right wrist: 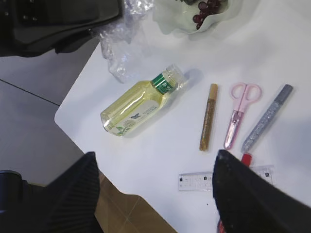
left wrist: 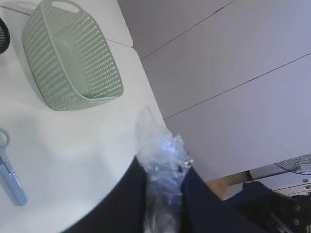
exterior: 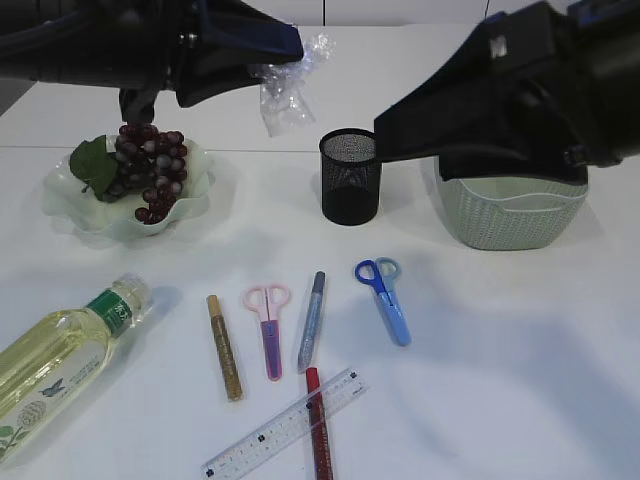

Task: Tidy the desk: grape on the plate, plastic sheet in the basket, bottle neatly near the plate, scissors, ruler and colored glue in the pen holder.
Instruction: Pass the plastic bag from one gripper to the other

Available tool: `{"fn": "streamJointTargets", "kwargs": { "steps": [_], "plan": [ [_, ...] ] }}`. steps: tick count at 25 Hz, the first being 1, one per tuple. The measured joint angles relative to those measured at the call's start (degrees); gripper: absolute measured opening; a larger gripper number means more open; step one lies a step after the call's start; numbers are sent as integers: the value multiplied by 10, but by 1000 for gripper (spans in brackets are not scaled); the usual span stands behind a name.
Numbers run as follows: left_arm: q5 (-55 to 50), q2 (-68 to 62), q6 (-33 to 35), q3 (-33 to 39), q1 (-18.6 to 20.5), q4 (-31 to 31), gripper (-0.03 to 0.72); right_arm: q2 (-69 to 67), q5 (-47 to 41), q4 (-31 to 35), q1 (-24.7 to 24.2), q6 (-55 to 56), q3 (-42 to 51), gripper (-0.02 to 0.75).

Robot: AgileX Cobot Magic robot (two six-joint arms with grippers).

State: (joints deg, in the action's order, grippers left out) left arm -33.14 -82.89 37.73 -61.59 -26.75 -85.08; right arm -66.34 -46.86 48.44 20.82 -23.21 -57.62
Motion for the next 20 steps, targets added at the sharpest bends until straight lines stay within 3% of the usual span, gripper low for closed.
{"fn": "streamJointTargets", "kwargs": {
  "steps": [10, 20],
  "plan": [
    [10, -2, 1, 0, 0, -5, 94, -68, 44, 174, 35, -131, 0, 565],
    [10, -2, 1, 0, 0, -7, 92, -112, 56, 286, 36, -246, -4, 565]
  ]
}}
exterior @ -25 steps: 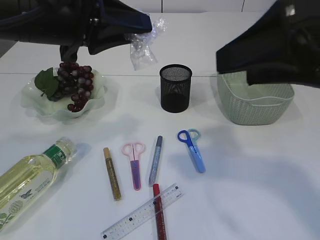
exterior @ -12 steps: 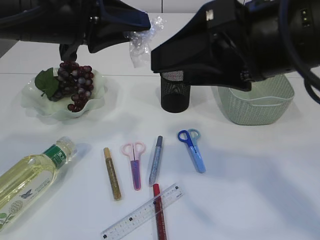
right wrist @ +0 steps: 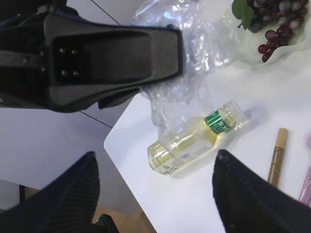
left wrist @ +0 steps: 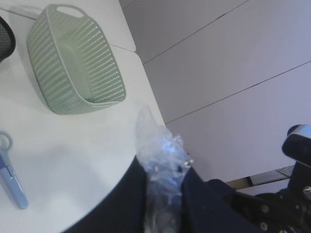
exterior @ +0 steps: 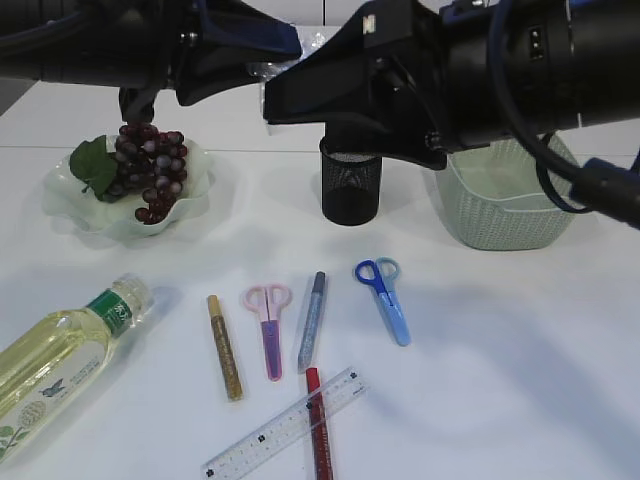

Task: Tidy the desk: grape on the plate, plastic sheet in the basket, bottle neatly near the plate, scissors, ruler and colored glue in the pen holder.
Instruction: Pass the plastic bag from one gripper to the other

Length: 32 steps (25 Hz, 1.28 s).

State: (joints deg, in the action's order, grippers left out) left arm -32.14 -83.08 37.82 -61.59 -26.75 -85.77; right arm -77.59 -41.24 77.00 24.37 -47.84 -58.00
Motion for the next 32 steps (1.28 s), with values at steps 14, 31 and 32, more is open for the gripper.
{"fn": "streamJointTargets", "kwargs": {
  "steps": [14, 31, 32],
  "plan": [
    [0, 0, 0, 0, -1, -3, 92, -48, 2, 31, 0, -51, -24, 547],
    [0, 0, 0, 0, -1, -8, 92, -56, 2, 88, 0, -90, -24, 244],
    [-1, 0, 0, 0, -1, -8, 92, -59, 2, 89, 0, -90, -24, 228]
  ]
}}
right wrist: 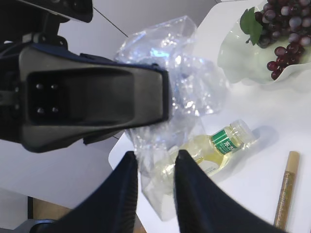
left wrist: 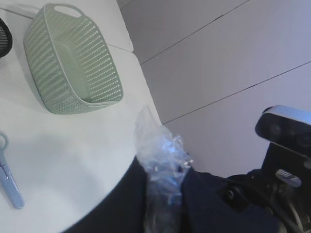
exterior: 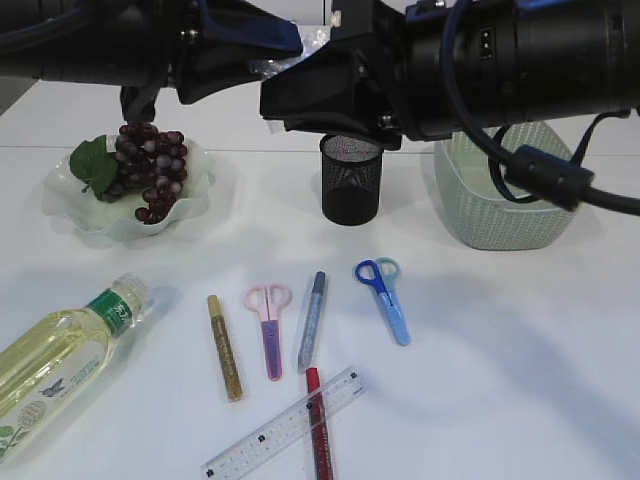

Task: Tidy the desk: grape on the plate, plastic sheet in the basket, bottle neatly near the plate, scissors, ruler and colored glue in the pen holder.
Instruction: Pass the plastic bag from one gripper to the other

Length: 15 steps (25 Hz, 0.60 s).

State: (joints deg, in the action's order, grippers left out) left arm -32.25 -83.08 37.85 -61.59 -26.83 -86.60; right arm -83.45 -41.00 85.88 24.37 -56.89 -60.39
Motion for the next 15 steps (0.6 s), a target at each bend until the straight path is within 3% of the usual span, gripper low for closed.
{"fn": "streamJointTargets", "kwargs": {
  "steps": [6, 13, 15],
  "plan": [
    [-3, 0, 0, 0, 0, 0, 91, -2, -3, 10, 0, -8, 0, 162],
    [-5, 0, 0, 0, 0, 0, 91, -2, -8, 15, 0, -20, 0, 15],
    [-5, 0, 0, 0, 0, 1, 91, -2, -8, 15, 0, -21, 0, 15]
  ]
}}
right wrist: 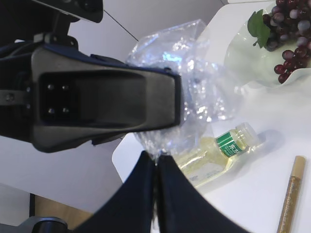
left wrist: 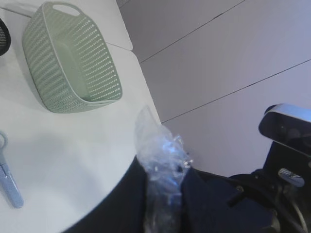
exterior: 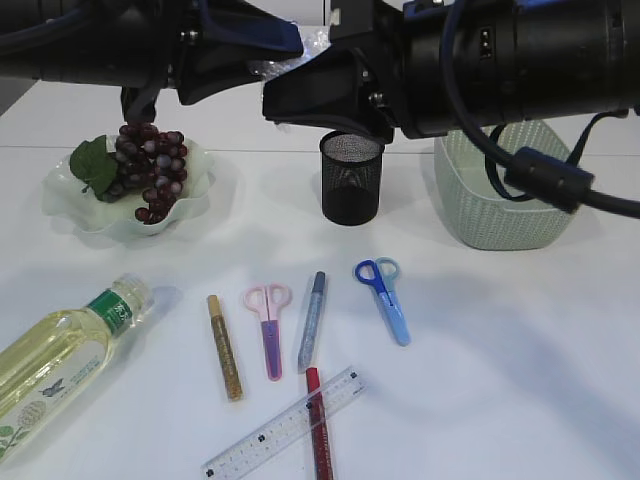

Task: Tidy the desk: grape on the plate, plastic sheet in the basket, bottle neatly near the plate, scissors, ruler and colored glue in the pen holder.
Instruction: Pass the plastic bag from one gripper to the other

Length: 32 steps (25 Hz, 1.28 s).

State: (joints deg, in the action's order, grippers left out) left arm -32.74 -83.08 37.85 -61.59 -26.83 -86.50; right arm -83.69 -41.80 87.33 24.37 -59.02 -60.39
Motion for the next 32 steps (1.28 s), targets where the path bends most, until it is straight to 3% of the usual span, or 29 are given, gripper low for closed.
{"fn": "streamJointTargets", "kwargs": {
  "steps": [8, 10, 14, 17, 25, 32],
  "plan": [
    [-3, 0, 0, 0, 0, 15, 125, 0, -2, -1, 0, -1, 0, 15],
    [-4, 0, 0, 0, 0, 21, 207, 0, -3, -1, 0, -1, 0, 15],
    [-9, 0, 0, 0, 0, 26, 448, 0, -3, 0, 0, -1, 0, 15],
    [-10, 0, 0, 0, 0, 26, 550, 0, -3, 0, 0, -1, 0, 15],
    [-1, 0, 0, 0, 3, 28, 585, 0, -7, 0, 0, -1, 0, 15],
    [5, 0, 0, 0, 34, 15, 586, 0, -9, 0, 0, -1, 0, 15]
  ]
}}
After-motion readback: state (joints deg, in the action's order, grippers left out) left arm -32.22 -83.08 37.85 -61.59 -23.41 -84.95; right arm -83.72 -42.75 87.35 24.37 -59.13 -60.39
